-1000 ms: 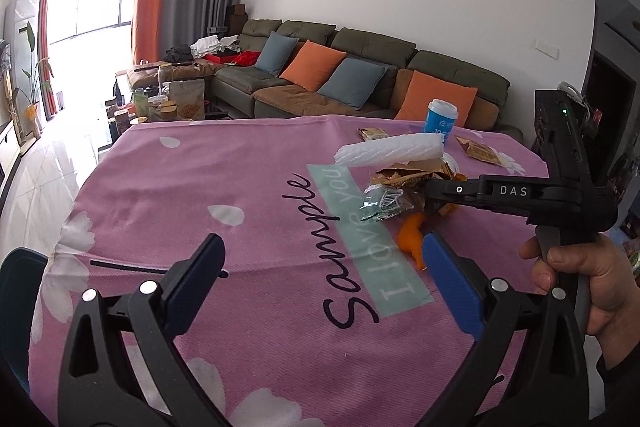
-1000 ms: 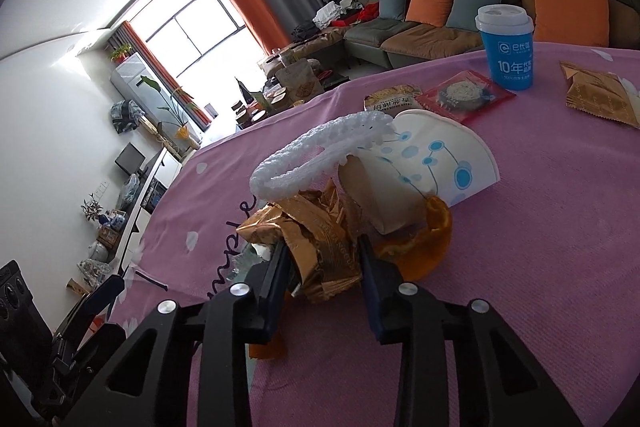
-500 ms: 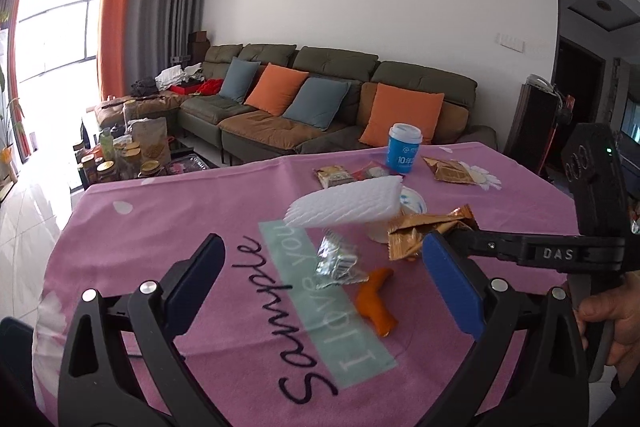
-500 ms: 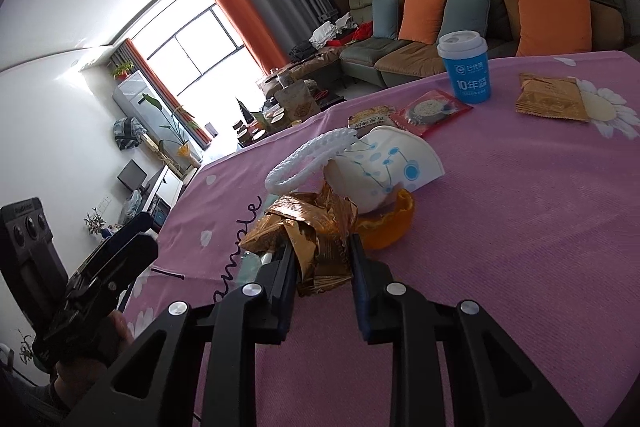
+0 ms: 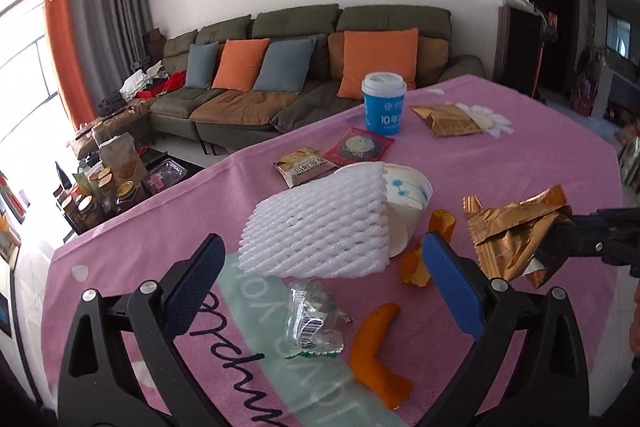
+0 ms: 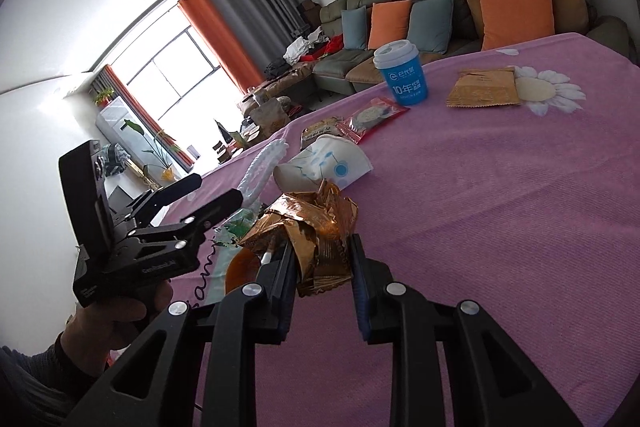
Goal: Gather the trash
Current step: 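Grasp the gold wrapper with the right tool while the left tool grasps a white foam net, then carry the gold wrapper and foam net to the teal bin and release both, then return both tools to the table near the paper cup and orange peel, then lower the right tool around the white paper cup with blue dots, then grasp the clear plastic wrapper with the left tool while the right tool lifts the cup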
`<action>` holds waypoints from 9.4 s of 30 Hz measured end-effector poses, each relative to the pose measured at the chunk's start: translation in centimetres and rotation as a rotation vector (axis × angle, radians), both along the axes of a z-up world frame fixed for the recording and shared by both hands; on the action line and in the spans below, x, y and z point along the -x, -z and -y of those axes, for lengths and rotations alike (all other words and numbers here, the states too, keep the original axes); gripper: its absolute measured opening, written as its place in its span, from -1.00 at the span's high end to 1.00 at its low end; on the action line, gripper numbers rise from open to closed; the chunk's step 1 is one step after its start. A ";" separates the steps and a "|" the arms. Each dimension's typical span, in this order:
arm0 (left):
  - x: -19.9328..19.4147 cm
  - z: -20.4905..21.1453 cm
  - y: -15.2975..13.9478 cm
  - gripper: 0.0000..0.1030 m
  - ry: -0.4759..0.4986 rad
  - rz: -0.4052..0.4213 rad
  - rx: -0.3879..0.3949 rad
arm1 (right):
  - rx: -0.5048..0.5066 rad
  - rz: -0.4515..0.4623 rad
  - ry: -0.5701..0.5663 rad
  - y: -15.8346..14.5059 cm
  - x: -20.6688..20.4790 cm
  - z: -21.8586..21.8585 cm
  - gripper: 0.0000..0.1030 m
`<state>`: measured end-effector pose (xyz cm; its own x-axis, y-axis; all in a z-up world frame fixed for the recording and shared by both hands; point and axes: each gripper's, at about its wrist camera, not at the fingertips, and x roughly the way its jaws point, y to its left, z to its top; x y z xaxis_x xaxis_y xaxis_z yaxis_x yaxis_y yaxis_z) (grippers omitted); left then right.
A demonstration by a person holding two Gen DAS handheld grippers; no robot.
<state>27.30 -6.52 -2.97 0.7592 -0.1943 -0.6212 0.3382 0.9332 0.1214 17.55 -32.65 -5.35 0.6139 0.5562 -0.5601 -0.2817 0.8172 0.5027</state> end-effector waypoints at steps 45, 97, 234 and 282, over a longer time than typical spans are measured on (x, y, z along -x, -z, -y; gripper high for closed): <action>20.0 -18.5 -7.2 0.77 -0.358 0.180 0.277 | 0.035 0.253 -0.250 -8.3 4.5 -10.9 0.56; 33.3 -45.9 5.3 0.74 -0.983 -0.106 0.342 | 0.399 0.013 -0.997 -0.1 6.0 -51.8 0.55; 3.9 -8.3 2.1 -0.89 -0.208 -0.075 0.231 | 0.384 0.048 -0.442 0.2 -14.1 -8.6 -0.45; 13.1 -15.3 -0.8 0.56 -0.302 -0.058 0.323 | 0.275 0.228 -0.352 -6.1 -2.8 -12.7 -0.45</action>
<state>14.25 8.83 -2.13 0.7773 -0.1602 -0.6084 0.0421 0.9781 -0.2037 20.33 -19.92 0.75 0.5395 0.6022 -0.5884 -0.6417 0.7466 0.1757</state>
